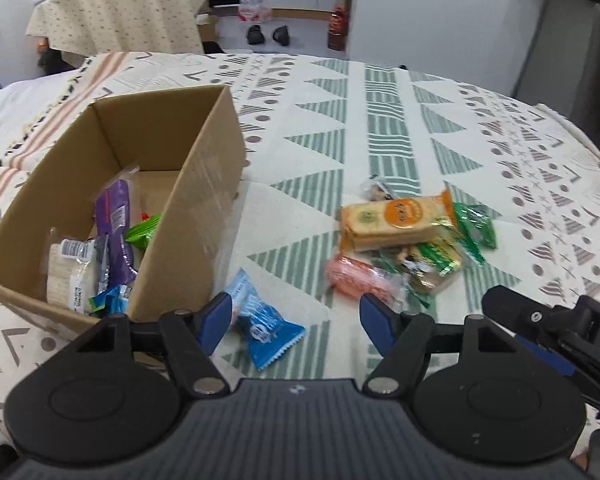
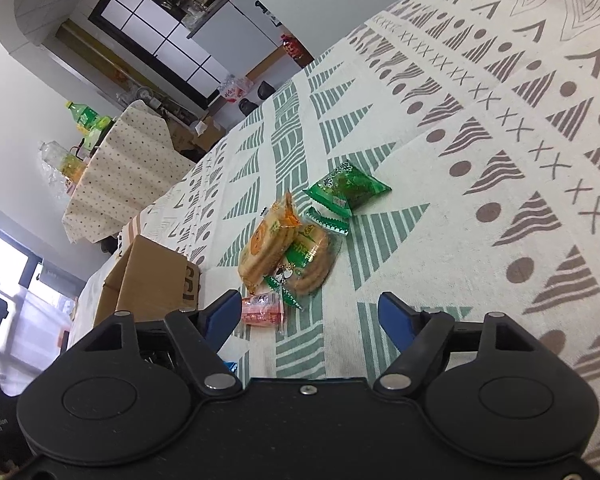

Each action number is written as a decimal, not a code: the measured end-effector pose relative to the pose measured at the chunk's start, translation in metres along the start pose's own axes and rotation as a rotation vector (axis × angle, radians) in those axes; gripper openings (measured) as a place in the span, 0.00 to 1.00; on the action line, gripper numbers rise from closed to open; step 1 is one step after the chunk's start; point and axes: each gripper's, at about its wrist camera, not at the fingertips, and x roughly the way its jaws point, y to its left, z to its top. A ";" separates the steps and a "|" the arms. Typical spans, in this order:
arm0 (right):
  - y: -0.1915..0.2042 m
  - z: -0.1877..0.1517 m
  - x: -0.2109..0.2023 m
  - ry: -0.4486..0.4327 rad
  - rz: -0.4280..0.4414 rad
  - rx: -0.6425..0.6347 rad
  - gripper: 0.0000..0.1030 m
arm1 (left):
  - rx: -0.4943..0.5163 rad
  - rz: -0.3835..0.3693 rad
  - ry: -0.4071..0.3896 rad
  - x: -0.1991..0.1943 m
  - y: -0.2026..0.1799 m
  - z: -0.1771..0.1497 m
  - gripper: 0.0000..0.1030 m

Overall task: Organize snacks
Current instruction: 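Move the left tool to the blue candy packet while the right tool approaches the round pastry, then grasp the blue candy packet with the left tool while the right tool grasps the round pastry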

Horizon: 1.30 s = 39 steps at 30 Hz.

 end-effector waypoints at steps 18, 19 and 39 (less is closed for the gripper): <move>-0.003 0.014 0.036 0.021 -0.007 0.018 0.67 | -0.198 0.051 0.036 0.022 0.012 -0.009 0.68; -0.003 0.014 0.039 0.025 -0.009 0.019 0.66 | -0.210 0.059 0.038 0.024 0.013 -0.008 0.68; -0.001 0.027 0.072 0.011 -0.027 -0.026 0.48 | -0.277 0.046 0.052 0.045 0.019 -0.009 0.29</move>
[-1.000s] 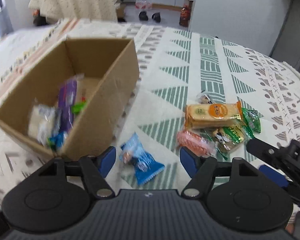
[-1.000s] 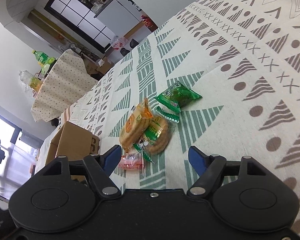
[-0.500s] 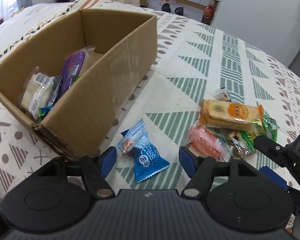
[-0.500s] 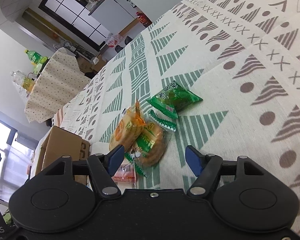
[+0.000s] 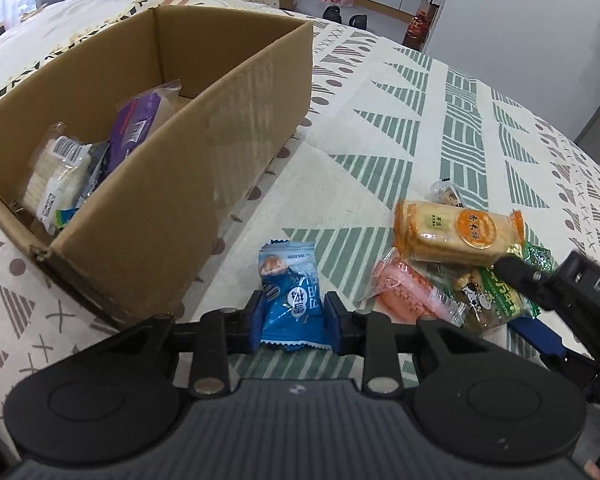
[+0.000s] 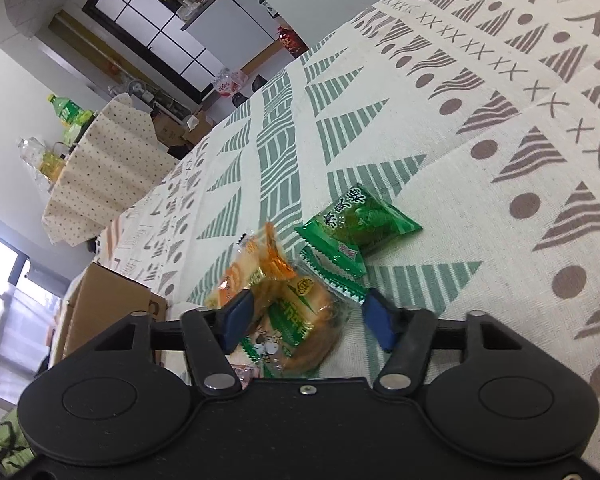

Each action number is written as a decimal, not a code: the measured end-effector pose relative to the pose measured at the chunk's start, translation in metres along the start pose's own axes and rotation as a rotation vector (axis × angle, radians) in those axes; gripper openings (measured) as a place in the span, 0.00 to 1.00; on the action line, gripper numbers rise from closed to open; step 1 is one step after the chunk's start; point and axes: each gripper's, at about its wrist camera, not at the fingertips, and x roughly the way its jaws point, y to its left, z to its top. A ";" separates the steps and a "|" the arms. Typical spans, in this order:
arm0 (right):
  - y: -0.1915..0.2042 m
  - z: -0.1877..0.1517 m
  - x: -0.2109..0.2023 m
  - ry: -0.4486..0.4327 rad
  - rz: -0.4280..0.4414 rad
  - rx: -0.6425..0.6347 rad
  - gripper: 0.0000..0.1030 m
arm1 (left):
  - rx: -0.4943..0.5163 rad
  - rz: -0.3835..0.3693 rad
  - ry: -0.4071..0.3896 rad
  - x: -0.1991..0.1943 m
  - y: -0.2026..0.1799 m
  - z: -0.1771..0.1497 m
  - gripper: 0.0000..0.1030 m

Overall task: Organize snacks
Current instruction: 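Grasp the blue candy packet with the left tool while the right tool grasps the round pastry, then carry the blue packet with the left tool while the right tool carries the pastry to the box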

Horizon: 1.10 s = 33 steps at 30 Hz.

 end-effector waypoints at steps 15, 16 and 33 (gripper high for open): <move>0.003 -0.004 -0.030 -0.024 0.011 0.014 0.19 | 0.064 -0.098 -0.027 -0.029 -0.005 0.004 0.29; 0.005 -0.005 -0.034 -0.029 0.013 0.010 0.18 | 0.070 -0.105 -0.032 -0.033 -0.006 0.004 0.29; 0.042 -0.006 -0.075 -0.114 0.045 -0.086 0.15 | 0.127 -0.202 -0.106 -0.083 0.006 0.018 0.28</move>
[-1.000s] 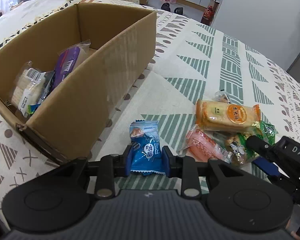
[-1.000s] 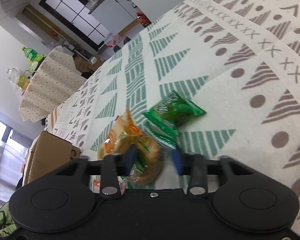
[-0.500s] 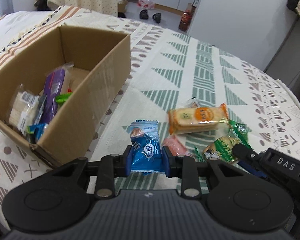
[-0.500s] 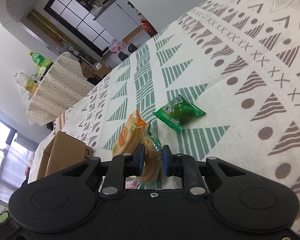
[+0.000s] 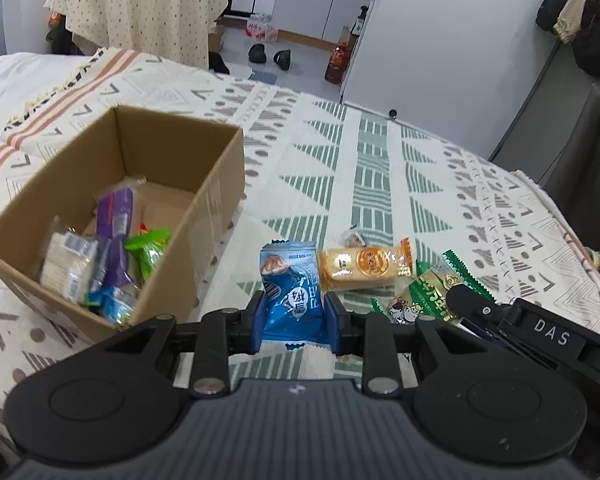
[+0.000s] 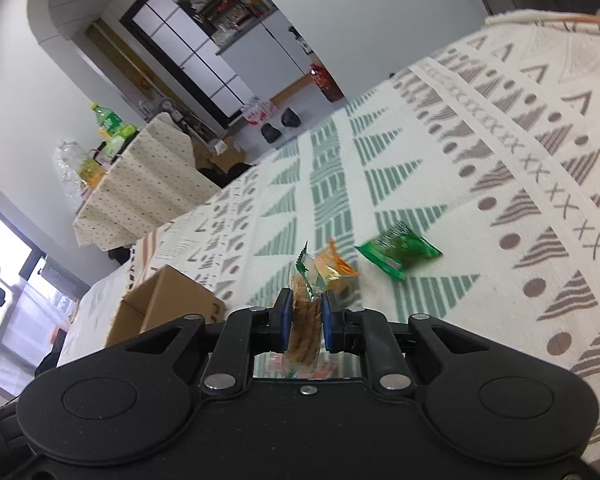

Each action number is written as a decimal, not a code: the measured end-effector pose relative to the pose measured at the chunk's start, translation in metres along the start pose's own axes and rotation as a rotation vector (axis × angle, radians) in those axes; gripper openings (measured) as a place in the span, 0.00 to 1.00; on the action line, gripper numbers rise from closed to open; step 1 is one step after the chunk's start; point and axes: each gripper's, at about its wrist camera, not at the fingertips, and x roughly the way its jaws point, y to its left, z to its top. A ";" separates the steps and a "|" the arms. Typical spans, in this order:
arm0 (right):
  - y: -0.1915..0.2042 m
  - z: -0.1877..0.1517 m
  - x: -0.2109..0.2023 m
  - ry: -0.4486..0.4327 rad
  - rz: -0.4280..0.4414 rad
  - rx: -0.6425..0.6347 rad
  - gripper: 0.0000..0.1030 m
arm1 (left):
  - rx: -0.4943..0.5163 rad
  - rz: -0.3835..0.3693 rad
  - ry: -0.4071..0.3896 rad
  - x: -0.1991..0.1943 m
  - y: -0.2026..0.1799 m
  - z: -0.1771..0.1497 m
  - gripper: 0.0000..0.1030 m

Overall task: Organize snacks
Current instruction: 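Carry the blue packet with the left tool while the right tool carries the pastry to the box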

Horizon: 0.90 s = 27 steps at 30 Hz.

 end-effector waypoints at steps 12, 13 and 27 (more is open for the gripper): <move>0.039 0.004 -0.011 -0.047 0.054 -0.041 0.15 | -0.019 0.002 -0.065 -0.033 0.031 0.028 0.28; 0.042 0.004 -0.011 -0.050 0.056 -0.045 0.15 | -0.021 0.004 -0.069 -0.035 0.034 0.031 0.29; 0.082 0.002 -0.003 -0.072 0.065 -0.094 0.15 | -0.073 0.045 -0.082 -0.042 0.093 0.059 0.29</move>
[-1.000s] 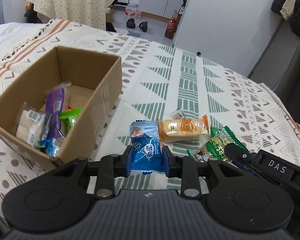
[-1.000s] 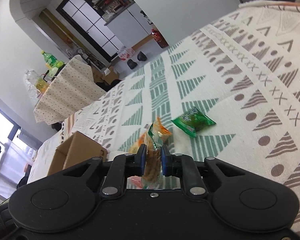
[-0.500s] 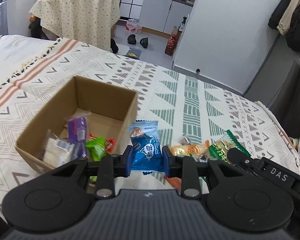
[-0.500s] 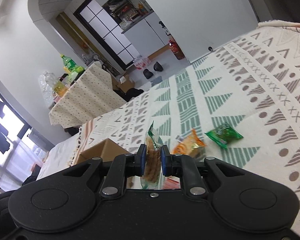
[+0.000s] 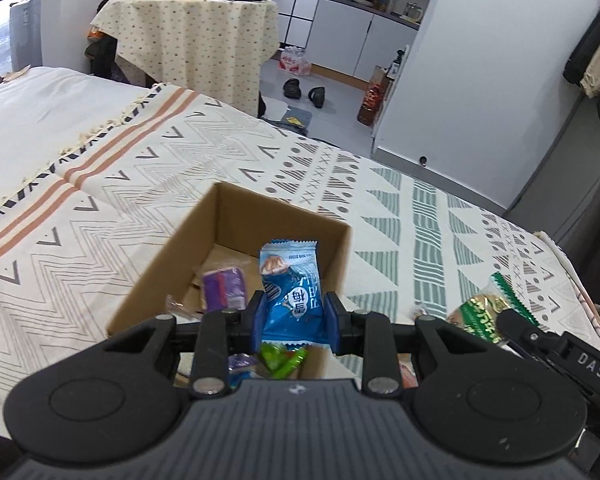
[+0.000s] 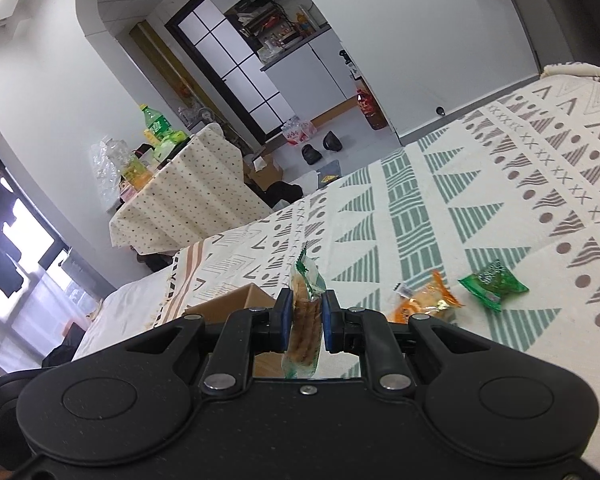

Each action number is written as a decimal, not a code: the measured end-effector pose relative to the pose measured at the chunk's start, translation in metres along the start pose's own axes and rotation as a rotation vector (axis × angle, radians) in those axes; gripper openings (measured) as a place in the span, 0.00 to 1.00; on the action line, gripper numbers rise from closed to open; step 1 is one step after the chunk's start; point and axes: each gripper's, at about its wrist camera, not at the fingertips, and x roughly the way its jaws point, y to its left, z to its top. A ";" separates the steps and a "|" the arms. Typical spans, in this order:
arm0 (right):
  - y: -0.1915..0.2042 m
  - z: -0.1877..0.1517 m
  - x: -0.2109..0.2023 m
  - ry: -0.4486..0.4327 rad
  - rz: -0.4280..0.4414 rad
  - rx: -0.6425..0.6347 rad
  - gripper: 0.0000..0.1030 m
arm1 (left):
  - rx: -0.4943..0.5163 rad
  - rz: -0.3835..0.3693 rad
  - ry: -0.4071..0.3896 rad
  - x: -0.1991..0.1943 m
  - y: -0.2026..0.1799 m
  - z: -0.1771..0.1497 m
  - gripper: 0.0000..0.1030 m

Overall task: Organize snacks
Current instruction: 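Carry the blue packet with the left tool while the right tool carries the pastry to the box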

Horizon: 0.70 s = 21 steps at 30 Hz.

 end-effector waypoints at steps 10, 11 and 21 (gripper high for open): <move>0.030 -0.001 0.014 -0.007 0.018 -0.036 0.15 | -0.037 0.017 0.010 0.010 0.035 0.017 0.29; 0.033 -0.002 0.015 -0.005 0.020 -0.040 0.15 | -0.041 0.015 0.014 0.012 0.037 0.019 0.29; 0.069 -0.006 0.042 0.038 0.026 -0.114 0.15 | -0.079 0.031 0.074 0.035 0.062 0.024 0.34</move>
